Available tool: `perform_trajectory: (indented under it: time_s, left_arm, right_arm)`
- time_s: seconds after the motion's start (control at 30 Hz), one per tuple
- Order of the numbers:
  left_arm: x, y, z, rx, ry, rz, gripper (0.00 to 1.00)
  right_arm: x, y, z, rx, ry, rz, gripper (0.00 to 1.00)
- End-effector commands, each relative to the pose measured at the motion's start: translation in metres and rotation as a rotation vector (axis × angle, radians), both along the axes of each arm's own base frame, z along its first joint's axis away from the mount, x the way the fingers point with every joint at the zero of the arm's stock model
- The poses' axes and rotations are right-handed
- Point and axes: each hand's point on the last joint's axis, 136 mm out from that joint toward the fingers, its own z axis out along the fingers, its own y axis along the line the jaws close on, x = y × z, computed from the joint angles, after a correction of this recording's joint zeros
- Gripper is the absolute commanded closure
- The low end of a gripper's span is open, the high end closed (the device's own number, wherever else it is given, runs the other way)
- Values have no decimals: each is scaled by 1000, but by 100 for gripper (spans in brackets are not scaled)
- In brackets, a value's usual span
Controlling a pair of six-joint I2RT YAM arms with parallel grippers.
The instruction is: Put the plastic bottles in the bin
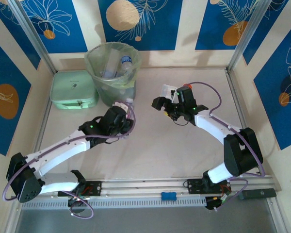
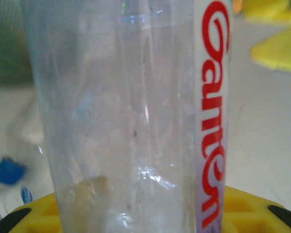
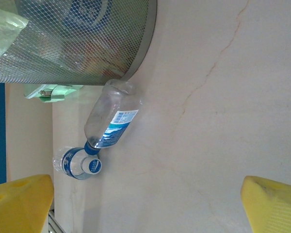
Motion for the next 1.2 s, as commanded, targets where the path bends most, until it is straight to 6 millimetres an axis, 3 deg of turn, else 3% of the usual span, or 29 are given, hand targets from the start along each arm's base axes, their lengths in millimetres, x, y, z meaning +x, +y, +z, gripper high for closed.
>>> perform_trajectory:
  time_s: [0.0, 0.2, 0.33, 0.47, 0.63, 0.83, 1.0, 1.17]
  left_arm:
    - [29, 1, 52, 18, -183, 2, 58]
    - [66, -5, 137, 10, -405, -25, 58]
    - [92, 4, 180, 40, -499, -16, 59]
    - [123, 23, 210, 31, -542, 8, 59]
    - [165, 49, 230, 89, -543, 35, 59]
    - [214, 70, 218, 231, -487, 41, 59]
    - [249, 101, 186, 288, -399, 98, 59]
    - [272, 125, 154, 298, -315, 144, 59]
  right_arm:
    - [-5, -3, 5, 8, -14, 5, 1]
    - [-10, -10, 5, 3, -21, -9, 1]
    - [-11, -15, 8, 0, -35, -24, 1]
    - [-13, -19, 11, 2, -44, -34, 1]
    - [-15, -25, 15, 1, -58, -45, 1]
    - [-19, -33, 20, -6, -71, -59, 1]
    - [-22, -40, 24, -12, -82, -75, 1]
    - [-25, -48, 27, -22, -89, -89, 1]
